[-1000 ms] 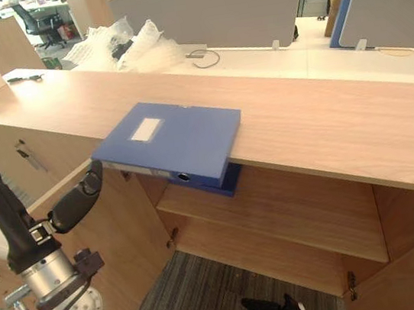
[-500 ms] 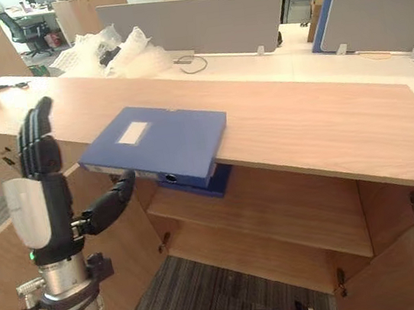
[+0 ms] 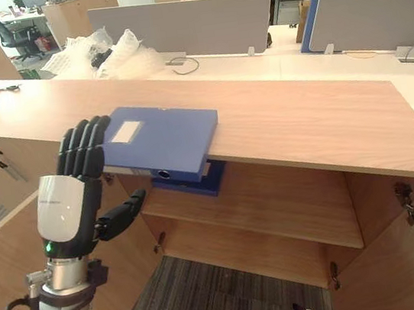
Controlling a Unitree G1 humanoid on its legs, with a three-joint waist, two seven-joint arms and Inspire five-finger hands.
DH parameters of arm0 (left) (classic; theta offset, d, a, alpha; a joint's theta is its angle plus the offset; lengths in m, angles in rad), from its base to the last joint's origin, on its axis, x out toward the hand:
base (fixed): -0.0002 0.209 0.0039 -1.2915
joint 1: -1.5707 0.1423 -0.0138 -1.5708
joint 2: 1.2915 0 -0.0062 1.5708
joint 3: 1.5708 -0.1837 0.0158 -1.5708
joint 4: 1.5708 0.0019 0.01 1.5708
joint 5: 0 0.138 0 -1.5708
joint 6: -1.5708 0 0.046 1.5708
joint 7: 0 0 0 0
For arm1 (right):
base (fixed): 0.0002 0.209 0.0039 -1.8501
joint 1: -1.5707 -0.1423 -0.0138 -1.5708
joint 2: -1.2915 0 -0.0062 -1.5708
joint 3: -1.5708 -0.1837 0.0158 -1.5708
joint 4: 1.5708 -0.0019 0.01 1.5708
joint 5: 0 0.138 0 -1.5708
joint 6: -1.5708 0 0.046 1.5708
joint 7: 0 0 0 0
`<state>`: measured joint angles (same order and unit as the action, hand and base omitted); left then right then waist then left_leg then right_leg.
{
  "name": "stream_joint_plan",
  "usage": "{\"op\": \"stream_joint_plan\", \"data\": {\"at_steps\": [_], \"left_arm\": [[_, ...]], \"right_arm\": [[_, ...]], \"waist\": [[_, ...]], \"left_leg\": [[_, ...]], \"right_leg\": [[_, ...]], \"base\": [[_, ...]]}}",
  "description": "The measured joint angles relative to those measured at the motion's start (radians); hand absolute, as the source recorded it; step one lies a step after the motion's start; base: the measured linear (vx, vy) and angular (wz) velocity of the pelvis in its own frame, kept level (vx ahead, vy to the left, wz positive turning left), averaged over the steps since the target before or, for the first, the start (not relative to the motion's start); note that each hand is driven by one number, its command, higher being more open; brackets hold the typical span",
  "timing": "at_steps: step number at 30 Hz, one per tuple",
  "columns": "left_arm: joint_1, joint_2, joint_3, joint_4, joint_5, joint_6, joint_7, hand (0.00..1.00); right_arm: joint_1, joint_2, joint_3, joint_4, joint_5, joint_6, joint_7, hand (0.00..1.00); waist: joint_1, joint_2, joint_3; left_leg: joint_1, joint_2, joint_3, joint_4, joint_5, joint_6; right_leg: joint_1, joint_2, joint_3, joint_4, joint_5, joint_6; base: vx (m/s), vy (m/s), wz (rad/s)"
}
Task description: Walk over to the cabinet, pick up the folder, carry it to the office cabinet, place the folder inside the office cabinet, then close the office cabinet door
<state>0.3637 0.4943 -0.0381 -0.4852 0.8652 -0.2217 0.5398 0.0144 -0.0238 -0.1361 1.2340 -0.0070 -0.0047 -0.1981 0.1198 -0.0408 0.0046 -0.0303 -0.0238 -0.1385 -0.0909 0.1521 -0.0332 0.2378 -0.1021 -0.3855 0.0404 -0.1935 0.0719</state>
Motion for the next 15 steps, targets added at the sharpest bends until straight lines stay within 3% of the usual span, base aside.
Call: {"op": "stream_joint_plan", "data": {"at_steps": [15], "left_arm": [[-0.131,0.103,0.007,0.115,0.05,0.014,-0.007,1.0]], "right_arm": [[0.001,-0.016,0.0,0.0,-0.033,0.0,0.017,1.0]], "waist": [[-0.021,-0.007,-0.003]], "left_leg": [[0.008,0.019,0.048,-0.002,-0.001,-0.001]], "right_leg": [[-0.019,0.004,0.056,0.006,0.008,-0.009]], "base": [[-0.01,0.005,-0.1]]}}
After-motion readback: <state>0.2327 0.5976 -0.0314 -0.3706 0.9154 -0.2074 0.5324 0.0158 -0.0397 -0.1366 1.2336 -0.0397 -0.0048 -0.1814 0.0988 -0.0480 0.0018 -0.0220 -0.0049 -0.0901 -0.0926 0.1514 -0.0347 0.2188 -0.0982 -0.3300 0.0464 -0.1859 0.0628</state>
